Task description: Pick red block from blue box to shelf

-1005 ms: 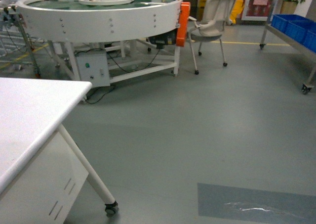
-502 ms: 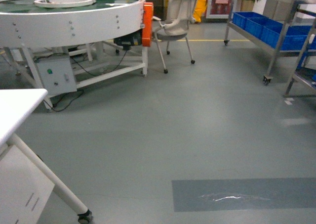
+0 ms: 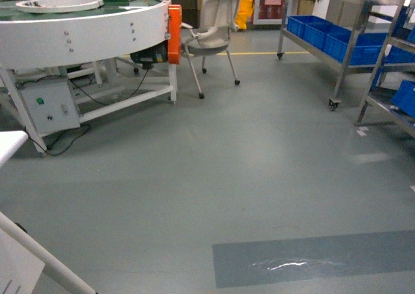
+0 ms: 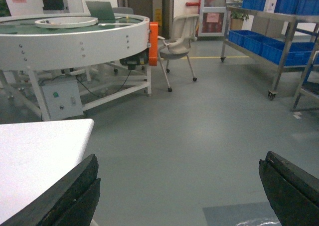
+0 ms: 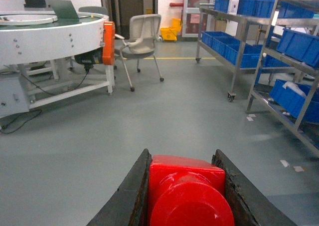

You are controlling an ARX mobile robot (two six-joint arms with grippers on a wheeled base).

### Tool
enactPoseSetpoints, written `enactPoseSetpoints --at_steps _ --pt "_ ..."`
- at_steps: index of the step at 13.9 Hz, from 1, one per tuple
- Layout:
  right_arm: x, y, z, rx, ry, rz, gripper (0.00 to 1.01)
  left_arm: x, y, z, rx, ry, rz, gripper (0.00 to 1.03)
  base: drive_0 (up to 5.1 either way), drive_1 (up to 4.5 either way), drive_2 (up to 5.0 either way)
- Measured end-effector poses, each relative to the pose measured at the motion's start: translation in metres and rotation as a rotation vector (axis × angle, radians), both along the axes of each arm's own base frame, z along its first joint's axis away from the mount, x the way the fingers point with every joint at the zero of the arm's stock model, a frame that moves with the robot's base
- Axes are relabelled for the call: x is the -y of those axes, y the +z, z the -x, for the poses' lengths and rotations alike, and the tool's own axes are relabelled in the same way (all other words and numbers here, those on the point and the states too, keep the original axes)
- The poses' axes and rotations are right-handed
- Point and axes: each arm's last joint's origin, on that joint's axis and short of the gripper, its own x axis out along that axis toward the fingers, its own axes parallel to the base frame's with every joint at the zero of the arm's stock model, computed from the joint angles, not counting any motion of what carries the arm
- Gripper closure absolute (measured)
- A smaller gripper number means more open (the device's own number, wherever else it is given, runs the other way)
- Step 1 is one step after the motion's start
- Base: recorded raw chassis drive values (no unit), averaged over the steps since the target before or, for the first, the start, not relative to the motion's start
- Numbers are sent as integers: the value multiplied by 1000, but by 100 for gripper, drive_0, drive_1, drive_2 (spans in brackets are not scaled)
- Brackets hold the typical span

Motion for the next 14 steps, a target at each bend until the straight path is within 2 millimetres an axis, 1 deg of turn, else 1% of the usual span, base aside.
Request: enactPoseSetpoints --at_steps 14 --pt "0 0 0 -2 0 0 73 0 0 0 0 -1 0 5 2 424 -420"
